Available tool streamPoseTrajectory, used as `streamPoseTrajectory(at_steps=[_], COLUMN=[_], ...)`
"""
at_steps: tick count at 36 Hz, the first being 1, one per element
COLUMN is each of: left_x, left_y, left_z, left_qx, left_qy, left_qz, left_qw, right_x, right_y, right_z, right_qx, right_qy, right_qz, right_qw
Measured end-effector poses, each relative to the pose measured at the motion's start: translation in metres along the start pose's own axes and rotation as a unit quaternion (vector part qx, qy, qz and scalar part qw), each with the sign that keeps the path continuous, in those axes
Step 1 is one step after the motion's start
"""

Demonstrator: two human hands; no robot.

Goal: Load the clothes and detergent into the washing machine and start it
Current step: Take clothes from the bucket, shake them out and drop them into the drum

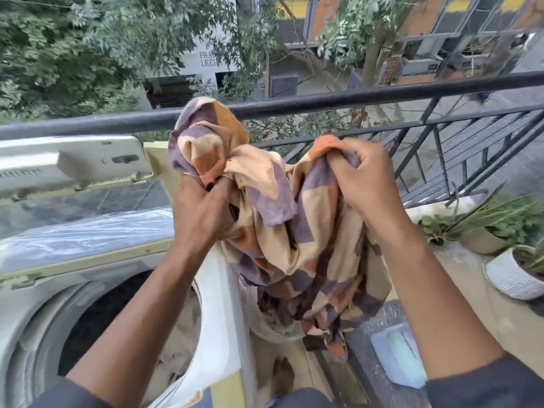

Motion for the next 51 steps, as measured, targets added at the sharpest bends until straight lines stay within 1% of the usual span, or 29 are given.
streamPoseTrajectory(at_steps=[2,3,5,7,10,11,12,13,15,17,19,22,24,27,29,31,32,34,35,36,39,41,43,46,49,51], left_x=[-0.002,-0.003,-0.007,-0.012,-0.028,-0.035,-0.041,-0.045,-0.050,-0.047,-0.045,-0.043,-0.039,-0.033,-0.031,-0.029,-0.029,-0.028,-0.028,-0.028,-0.029,-0.030,-0.030,-0.027,-0.027,-0.029], left_y=[0.000,0.002,0.007,0.011,0.010,0.010,0.008,0.006,0.006,0.011,0.014,0.018,0.023,0.026,0.023,0.017,0.014,0.007,0.003,-0.002,-0.017,-0.023,-0.024,-0.016,-0.004,0.007], left_z=[0.000,-0.001,-0.007,-0.013,-0.021,-0.023,-0.024,-0.026,-0.032,-0.035,-0.035,-0.036,-0.038,-0.036,-0.035,-0.034,-0.034,-0.034,-0.034,-0.033,-0.030,-0.027,-0.025,-0.023,-0.021,-0.021], left_qx=[0.010,0.011,0.013,0.019,0.011,0.013,0.017,0.018,0.025,0.038,0.047,0.053,0.053,0.051,0.034,0.019,0.009,-0.010,-0.016,-0.020,-0.020,-0.006,0.002,0.031,0.083,0.107], left_qy=[0.001,0.012,0.055,0.135,0.289,0.324,0.342,0.339,0.287,0.209,0.141,0.085,0.062,0.032,0.018,0.011,0.011,0.011,0.009,0.006,-0.013,-0.027,-0.029,-0.020,-0.010,0.003], left_qz=[0.011,0.017,0.028,0.026,-0.006,-0.019,-0.038,-0.063,-0.088,-0.084,-0.079,-0.086,-0.087,-0.069,-0.058,-0.052,-0.052,-0.055,-0.059,-0.062,-0.076,-0.080,-0.089,-0.133,-0.164,-0.175], left_qw=[1.000,1.000,0.998,0.990,0.957,0.946,0.939,0.938,0.953,0.974,0.986,0.991,0.993,0.996,0.998,0.998,0.999,0.998,0.998,0.998,0.997,0.996,0.996,0.990,0.983,0.979], right_x=[-0.001,-0.004,-0.010,-0.018,-0.027,-0.030,-0.033,-0.037,-0.044,-0.048,-0.050,-0.054,-0.060,-0.082,-0.106,-0.134,-0.147,-0.170,-0.180,-0.188,-0.204,-0.207,-0.202,-0.185,-0.155,-0.132], right_y=[-0.004,-0.003,0.004,0.017,0.025,0.027,0.028,0.030,0.035,0.038,0.035,0.026,0.012,-0.013,-0.039,-0.076,-0.095,-0.126,-0.137,-0.146,-0.163,-0.163,-0.165,-0.162,-0.149,-0.141], right_z=[-0.006,-0.007,-0.009,-0.012,-0.018,-0.020,-0.022,-0.025,-0.028,-0.029,-0.026,-0.017,-0.014,-0.013,-0.018,-0.031,-0.037,-0.052,-0.059,-0.064,-0.074,-0.076,-0.076,-0.065,-0.049,-0.037], right_qx=[-0.011,0.003,0.076,0.159,0.219,0.232,0.238,0.243,0.244,0.261,0.285,0.299,0.299,0.240,0.174,0.082,0.026,-0.090,-0.133,-0.160,-0.206,-0.213,-0.213,-0.270,-0.331,-0.343], right_qy=[0.009,0.010,0.021,0.042,0.074,0.090,0.106,0.123,0.158,0.191,0.227,0.264,0.255,0.171,0.124,0.125,0.146,0.209,0.246,0.273,0.308,0.329,0.356,0.357,0.330,0.302], right_qz=[-0.027,-0.042,-0.073,-0.097,-0.122,-0.124,-0.121,-0.116,-0.096,-0.085,-0.092,-0.088,-0.106,-0.131,-0.165,-0.202,-0.203,-0.163,-0.156,-0.171,-0.245,-0.296,-0.321,-0.290,-0.235,-0.226], right_qw=[1.000,0.999,0.994,0.982,0.965,0.961,0.958,0.955,0.952,0.942,0.927,0.913,0.913,0.947,0.963,0.968,0.968,0.960,0.947,0.933,0.896,0.871,0.852,0.846,0.852,0.860])
Point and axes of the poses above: each hand's wrist, its own x-axis towards the middle knuckle, its own z-axis out of the back of the hand, y = z × x, the point moved 3 cm from there along x, towards the middle knuckle, and after that the axes turned 14 degrees about -y, right-handed, at the moved point
